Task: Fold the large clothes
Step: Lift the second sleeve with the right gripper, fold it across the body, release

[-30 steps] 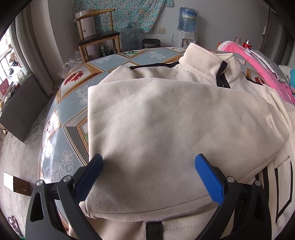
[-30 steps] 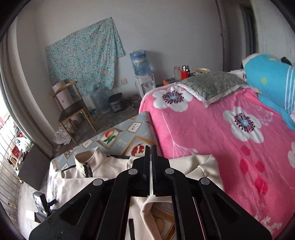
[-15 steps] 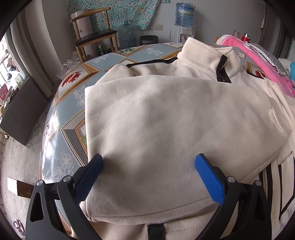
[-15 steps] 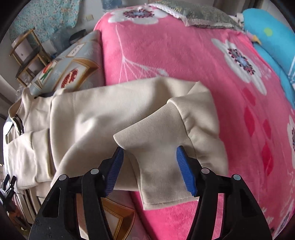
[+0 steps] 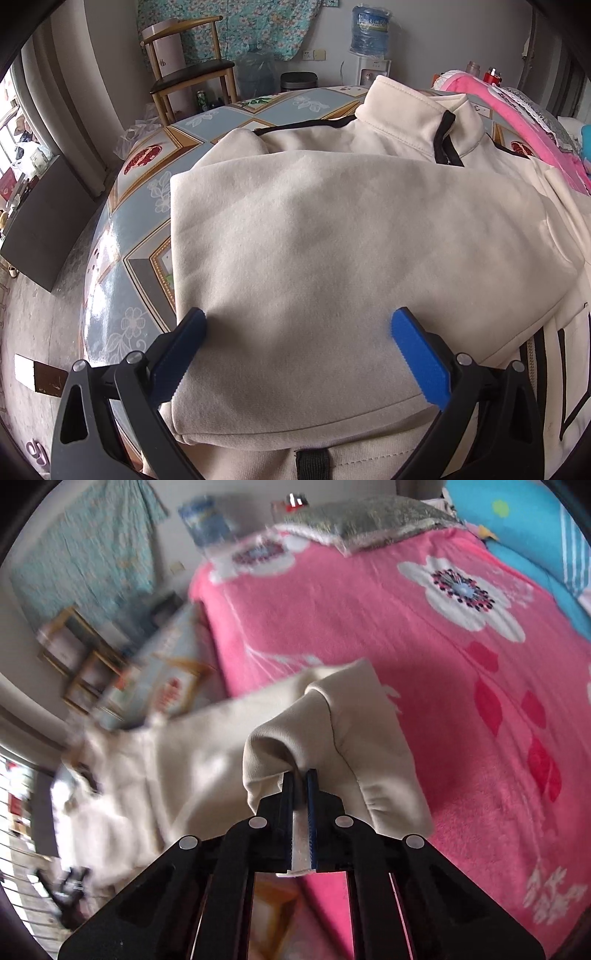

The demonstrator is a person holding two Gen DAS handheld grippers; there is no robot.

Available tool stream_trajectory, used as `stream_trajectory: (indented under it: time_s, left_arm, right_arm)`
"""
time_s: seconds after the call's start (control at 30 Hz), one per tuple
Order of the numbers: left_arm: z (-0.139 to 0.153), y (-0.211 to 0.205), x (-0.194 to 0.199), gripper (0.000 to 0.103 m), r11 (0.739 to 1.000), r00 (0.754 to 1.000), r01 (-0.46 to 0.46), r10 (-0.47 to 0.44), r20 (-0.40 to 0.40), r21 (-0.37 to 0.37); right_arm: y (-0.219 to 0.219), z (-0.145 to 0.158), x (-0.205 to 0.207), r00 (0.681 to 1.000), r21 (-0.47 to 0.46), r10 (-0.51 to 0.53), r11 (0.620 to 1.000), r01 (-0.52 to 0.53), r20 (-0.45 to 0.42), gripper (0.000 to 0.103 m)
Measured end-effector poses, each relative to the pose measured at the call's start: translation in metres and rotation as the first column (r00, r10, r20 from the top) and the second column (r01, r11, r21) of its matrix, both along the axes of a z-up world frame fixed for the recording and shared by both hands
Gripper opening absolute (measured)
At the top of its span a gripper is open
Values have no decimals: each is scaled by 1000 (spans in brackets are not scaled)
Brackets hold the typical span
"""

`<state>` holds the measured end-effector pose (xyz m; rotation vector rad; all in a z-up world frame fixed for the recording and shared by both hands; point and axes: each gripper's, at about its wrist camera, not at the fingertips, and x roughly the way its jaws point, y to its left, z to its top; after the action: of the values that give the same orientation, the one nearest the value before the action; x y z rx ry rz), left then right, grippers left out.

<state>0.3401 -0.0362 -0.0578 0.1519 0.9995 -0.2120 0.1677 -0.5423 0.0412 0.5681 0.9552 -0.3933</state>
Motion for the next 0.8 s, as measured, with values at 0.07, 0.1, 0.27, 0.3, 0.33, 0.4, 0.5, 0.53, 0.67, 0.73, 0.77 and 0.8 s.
stream_trajectory:
  time_s: [0.07, 0.1, 0.27, 0.3, 0.33, 0.4, 0.5, 0.53, 0.67, 0.73, 0.77, 0.8]
  left_arm:
    - [0, 0, 0, 99, 1000, 1000, 4, -4, 1, 0]
    - [0, 0, 0, 99, 1000, 1000, 5, -5, 0, 0]
    - [0, 1, 1, 99, 1000, 1000, 10, -10, -6, 0]
    - [0, 1, 1, 99, 1000, 1000, 9, -9, -6, 0]
    - [0, 1, 1, 99, 1000, 1000, 9, -9, -6, 0]
    - [0, 1, 1, 99, 1000, 1000, 10, -10, -7, -2]
    - [1, 2, 0, 99, 1000, 1000, 14, -14, -7, -3]
    - [1, 2, -2, 99, 1000, 1000, 17, -17, -5, -4]
    - [3, 5, -11, 99, 1000, 999, 30, -30, 12, -9]
    - [7, 10, -16, 99, 999, 999, 28, -28, 18, -33]
    - [10, 13, -18, 99, 999, 1000, 24, -23, 18, -48]
    - [12, 18, -21, 99, 998, 1000, 18, -17, 19, -62]
  right_arm:
    - [5, 28, -9, 994, 62, 21, 998, -27, 108, 6]
    - [9, 42, -12, 986, 93, 35, 994, -50, 161, 6]
    - [56, 110, -7, 909, 168, 162, 956, -242, 385, 6]
    - [71, 121, -3, 887, 166, 200, 942, -290, 416, 6]
    - [86, 129, 2, 867, 167, 232, 928, -333, 441, 6]
    - [115, 139, 15, 831, 169, 296, 895, -414, 471, 6]
    - [159, 137, 46, 787, 182, 386, 834, -520, 481, 6]
    - [175, 132, 58, 781, 187, 412, 818, -544, 470, 6]
    - [234, 86, 106, 771, 272, 488, 741, -614, 410, 6]
    - [262, 56, 128, 773, 302, 526, 718, -627, 355, 6]
    - [277, 41, 136, 778, 306, 542, 718, -625, 318, 7]
    - [292, 21, 147, 783, 307, 561, 720, -622, 269, 8]
